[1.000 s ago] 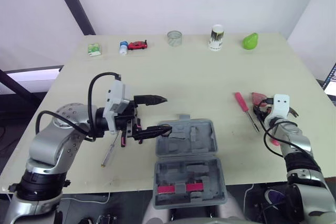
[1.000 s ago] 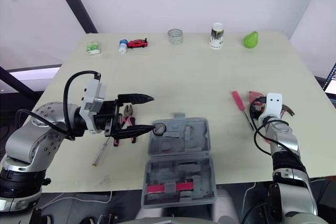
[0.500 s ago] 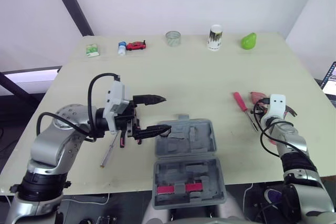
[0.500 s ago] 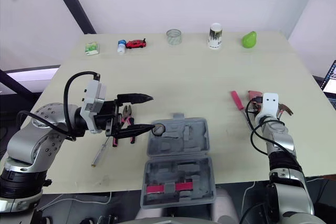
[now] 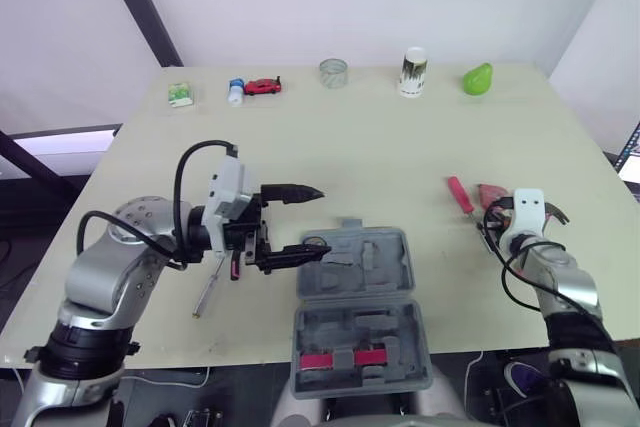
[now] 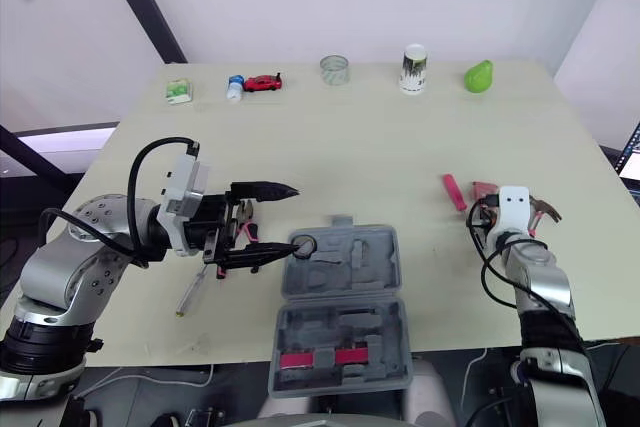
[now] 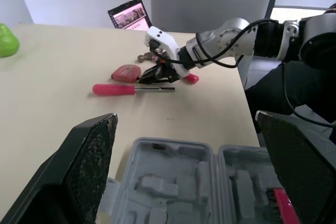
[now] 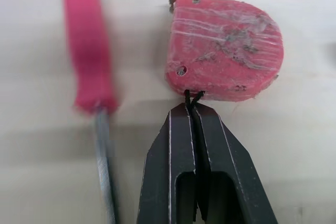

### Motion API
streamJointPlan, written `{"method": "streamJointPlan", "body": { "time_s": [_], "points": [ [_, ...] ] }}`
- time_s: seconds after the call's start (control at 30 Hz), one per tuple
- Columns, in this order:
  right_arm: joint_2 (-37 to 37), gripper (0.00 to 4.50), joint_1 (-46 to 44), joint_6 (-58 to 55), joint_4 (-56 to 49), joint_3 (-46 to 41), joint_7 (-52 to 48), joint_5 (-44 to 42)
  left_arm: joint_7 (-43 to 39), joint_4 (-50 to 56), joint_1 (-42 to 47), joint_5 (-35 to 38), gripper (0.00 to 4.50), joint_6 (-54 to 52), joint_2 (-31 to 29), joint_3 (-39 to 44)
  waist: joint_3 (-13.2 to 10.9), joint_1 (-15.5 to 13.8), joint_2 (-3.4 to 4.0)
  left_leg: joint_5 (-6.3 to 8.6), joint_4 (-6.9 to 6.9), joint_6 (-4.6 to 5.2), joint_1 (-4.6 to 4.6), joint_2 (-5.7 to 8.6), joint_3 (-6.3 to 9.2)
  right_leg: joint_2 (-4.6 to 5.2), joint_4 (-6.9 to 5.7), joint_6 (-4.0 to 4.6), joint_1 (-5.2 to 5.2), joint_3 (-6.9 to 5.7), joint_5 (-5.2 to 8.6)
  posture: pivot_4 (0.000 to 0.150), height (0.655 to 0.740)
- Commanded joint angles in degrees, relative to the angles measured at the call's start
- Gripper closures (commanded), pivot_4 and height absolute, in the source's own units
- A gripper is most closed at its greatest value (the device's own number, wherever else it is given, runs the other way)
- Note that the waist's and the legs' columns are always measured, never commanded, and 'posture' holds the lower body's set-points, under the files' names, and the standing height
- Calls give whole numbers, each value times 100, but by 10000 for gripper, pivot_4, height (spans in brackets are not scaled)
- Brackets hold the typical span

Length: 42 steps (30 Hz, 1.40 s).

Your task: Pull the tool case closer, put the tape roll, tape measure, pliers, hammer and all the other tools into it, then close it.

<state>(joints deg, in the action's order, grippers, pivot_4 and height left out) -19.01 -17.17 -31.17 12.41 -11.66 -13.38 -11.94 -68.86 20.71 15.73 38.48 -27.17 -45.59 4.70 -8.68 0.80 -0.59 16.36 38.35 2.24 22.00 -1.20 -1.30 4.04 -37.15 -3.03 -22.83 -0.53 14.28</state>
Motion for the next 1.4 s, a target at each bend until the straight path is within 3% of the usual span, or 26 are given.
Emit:
{"method": "streamJointPlan", "body": {
  "time_s": [0.03, 0.2, 0.5, 0.7, 1.03, 1.37, 1.4],
  "points": [
    [23, 44829, 284, -478, -597, 87, -33, -93, -46, 143, 95, 115, 0, 16, -21, 43, 0, 0, 0, 0, 0, 0, -1, 0, 0, 0, 0, 0, 0, 0, 0, 1500, 7400],
    [6, 44829, 1204, -1178, -1939, 220, -37, -176, -138, 181, 168, 146, 0, -37, -98, -3, 1, -30, -1, 1, -2, 1, 1, 0, 8, -2, 2, 1, 1, -4, 2, 1500, 7400],
    [-2, 44829, 2286, -1920, -3376, 251, -22, -377, -200, 357, 306, 290, 0, -215, -131, -78, 1, -21, -3, 1, 0, 1, 3, 1, 8, -4, 4, 0, 1, -2, 3, 1500, 7400],
    [-465, 44829, 3229, -1980, -4239, 641, -454, -396, -255, 458, 313, 349, 0, -276, -148, -156, 1, -24, -5, 1, -1, 1, 5, 1, 11, -4, 7, 0, 2, -5, 4, 1500, 7400],
    [-903, 44829, 3884, -2023, -4790, 776, -867, -583, -321, 431, 480, 323, 0, -333, -148, -267, 0, -24, -18, 1, 0, 2, 3, 1, 11, -7, 7, -1, 3, -5, 5, 1500, 7400],
    [-1101, 44829, 3969, -1845, -4766, 704, -1031, -581, -573, 525, 260, 235, 0, -332, -348, -356, -1, -24, -20, 1, 0, 2, 3, 0, 11, -8, 8, -1, 3, -4, 5, 1500, 7400],
    [-1163, 39385, 3973, -1825, -4774, 688, -1105, -603, -574, 523, 249, 237, 0, -322, -348, -353, -2, -29, -21, 1, 0, 2, 3, 1, 10, -7, 8, -1, 3, -4, 5, 1500, 7400]
  ]
}}
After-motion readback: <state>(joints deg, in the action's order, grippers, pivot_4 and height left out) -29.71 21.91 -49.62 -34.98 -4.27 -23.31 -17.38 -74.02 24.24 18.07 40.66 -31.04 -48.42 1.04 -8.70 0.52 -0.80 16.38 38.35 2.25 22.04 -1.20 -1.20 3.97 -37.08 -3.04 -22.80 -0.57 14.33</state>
